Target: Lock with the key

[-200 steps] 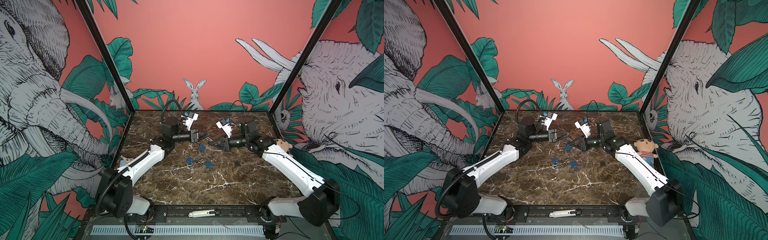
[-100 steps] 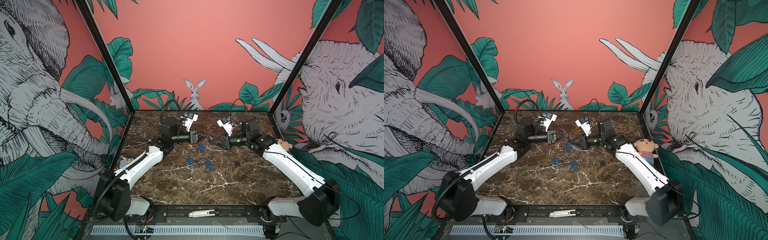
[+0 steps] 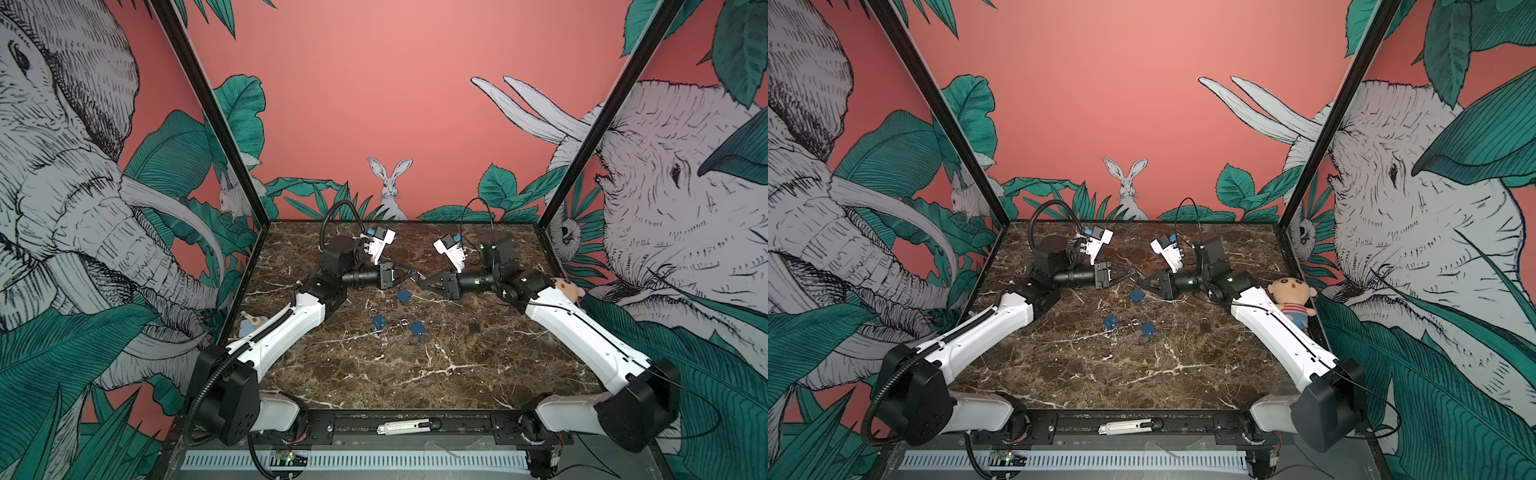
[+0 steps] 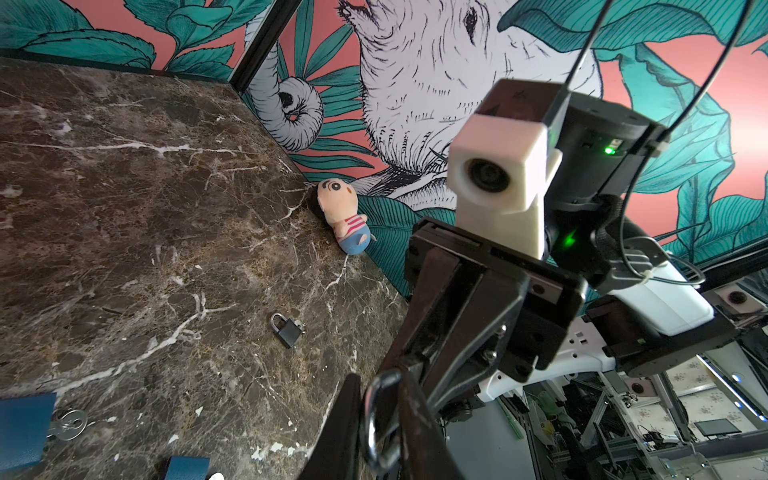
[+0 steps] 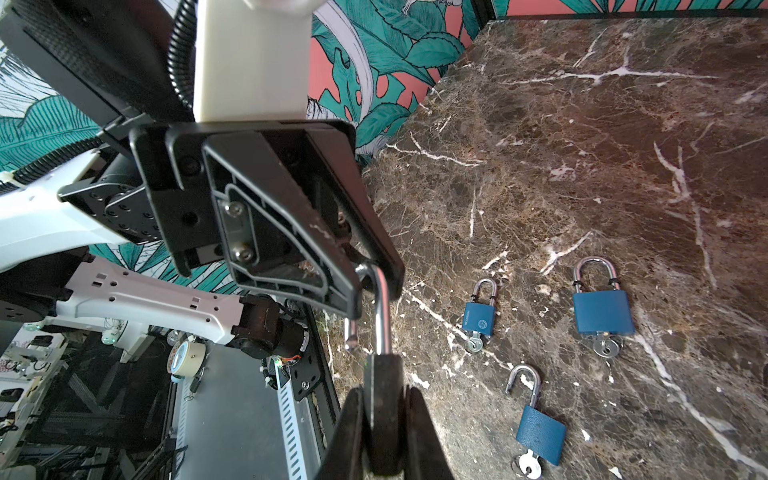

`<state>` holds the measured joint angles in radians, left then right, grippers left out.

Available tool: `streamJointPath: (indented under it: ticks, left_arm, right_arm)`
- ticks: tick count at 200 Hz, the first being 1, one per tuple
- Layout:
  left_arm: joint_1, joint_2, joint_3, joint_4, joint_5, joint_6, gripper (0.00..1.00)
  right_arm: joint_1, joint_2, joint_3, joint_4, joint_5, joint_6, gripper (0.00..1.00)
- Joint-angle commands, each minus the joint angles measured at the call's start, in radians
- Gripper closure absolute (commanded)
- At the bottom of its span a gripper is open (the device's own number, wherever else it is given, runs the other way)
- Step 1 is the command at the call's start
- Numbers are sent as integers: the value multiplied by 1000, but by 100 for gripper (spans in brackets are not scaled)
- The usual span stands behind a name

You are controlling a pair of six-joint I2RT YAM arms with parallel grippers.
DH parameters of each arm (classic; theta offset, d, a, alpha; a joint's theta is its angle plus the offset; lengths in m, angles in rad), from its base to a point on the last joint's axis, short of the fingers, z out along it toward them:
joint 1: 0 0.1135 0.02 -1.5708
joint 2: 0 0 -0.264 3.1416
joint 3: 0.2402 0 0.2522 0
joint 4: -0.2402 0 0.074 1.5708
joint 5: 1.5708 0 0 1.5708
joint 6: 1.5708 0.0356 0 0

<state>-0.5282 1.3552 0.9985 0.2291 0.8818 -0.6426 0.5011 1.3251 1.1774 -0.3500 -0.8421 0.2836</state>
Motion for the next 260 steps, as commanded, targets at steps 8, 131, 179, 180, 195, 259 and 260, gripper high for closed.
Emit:
streamJointPath:
  ticks: [8,131,179,180,195,259,260]
  left_arm:
    - [7,-38,-11,5,-1,8,81]
    - [13,-29,-24,2,39,24,100]
    - [16,-18,-44,-17,37,83,100]
    - [16,-18,-45,-18,38,84,100]
    - [17,-7,-49,-9,45,85,100]
    - [16,29,-70,62,65,55,100]
    - [16,30,-70,62,65,55,100]
  right_arm:
    - [-4,-5,27,24,-17,-6,100]
    - [-4,-23,31,76,-73,42,100]
    - [-3,-60,16,156,-164,124,100]
    - [-3,-61,16,158,-166,125,100]
    - [-4,-73,7,186,-191,153,100]
    - [-3,-121,-55,333,-244,267,100]
    - [-4,-121,-55,336,-245,269,100]
